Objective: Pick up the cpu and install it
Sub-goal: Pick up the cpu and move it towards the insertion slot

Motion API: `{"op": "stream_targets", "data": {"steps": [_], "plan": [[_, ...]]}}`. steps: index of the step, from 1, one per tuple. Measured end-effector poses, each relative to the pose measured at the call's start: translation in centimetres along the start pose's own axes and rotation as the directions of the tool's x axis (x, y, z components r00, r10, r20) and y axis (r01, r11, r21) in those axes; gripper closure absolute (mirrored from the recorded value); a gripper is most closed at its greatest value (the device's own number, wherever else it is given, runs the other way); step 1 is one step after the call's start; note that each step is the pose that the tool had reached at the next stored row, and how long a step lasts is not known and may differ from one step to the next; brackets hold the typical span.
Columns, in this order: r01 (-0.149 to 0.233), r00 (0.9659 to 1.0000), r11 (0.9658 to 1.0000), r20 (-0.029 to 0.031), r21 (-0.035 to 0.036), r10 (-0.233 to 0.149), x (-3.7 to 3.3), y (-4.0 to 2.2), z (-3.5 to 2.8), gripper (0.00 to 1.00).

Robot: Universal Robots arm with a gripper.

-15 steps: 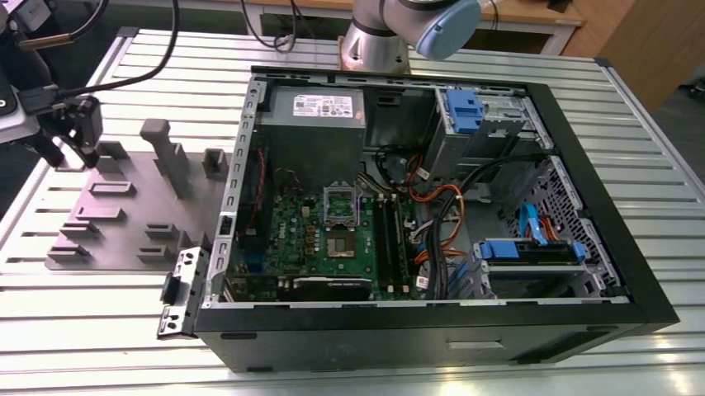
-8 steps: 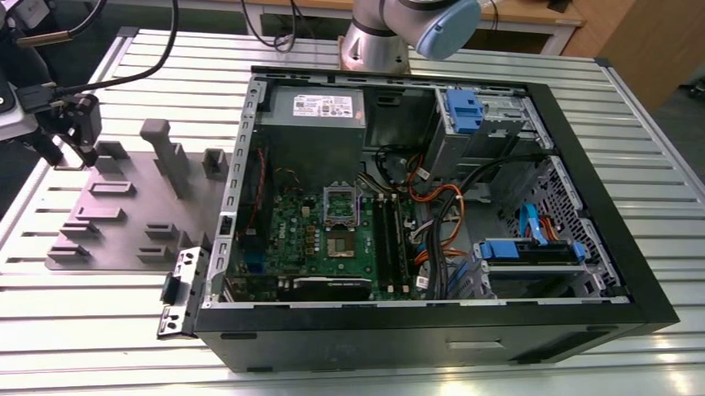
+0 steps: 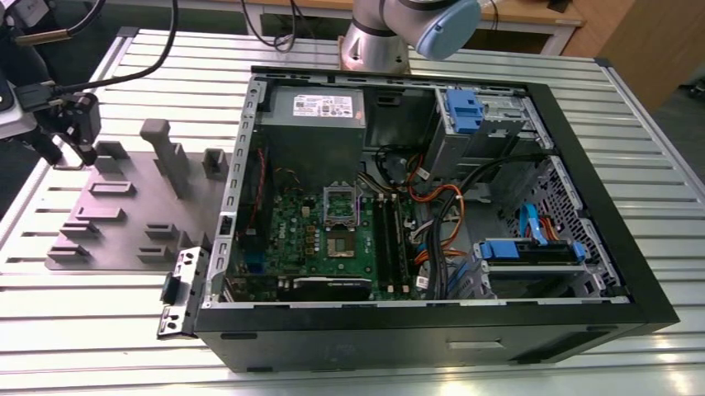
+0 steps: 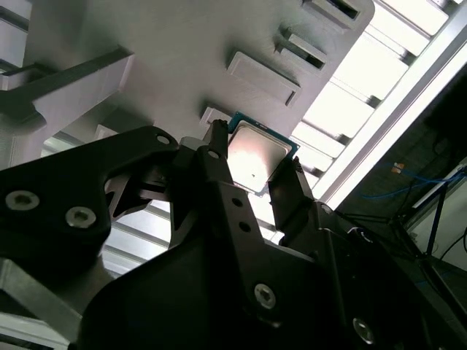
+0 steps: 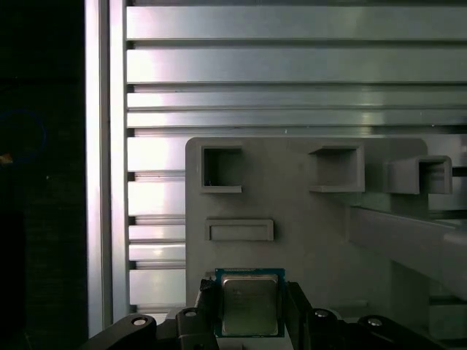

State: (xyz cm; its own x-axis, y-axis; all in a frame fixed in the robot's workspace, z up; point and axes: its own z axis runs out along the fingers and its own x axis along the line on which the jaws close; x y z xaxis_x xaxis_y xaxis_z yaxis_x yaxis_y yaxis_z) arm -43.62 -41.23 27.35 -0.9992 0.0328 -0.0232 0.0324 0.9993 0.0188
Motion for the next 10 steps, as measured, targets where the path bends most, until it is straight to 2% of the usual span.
{"op": "stream_targets", "data": {"steps": [10], "plan": [[0.0, 1.0, 1.0, 0.0001, -0.0001, 0.0, -0.01, 0.01, -0.55, 0.53]]}}
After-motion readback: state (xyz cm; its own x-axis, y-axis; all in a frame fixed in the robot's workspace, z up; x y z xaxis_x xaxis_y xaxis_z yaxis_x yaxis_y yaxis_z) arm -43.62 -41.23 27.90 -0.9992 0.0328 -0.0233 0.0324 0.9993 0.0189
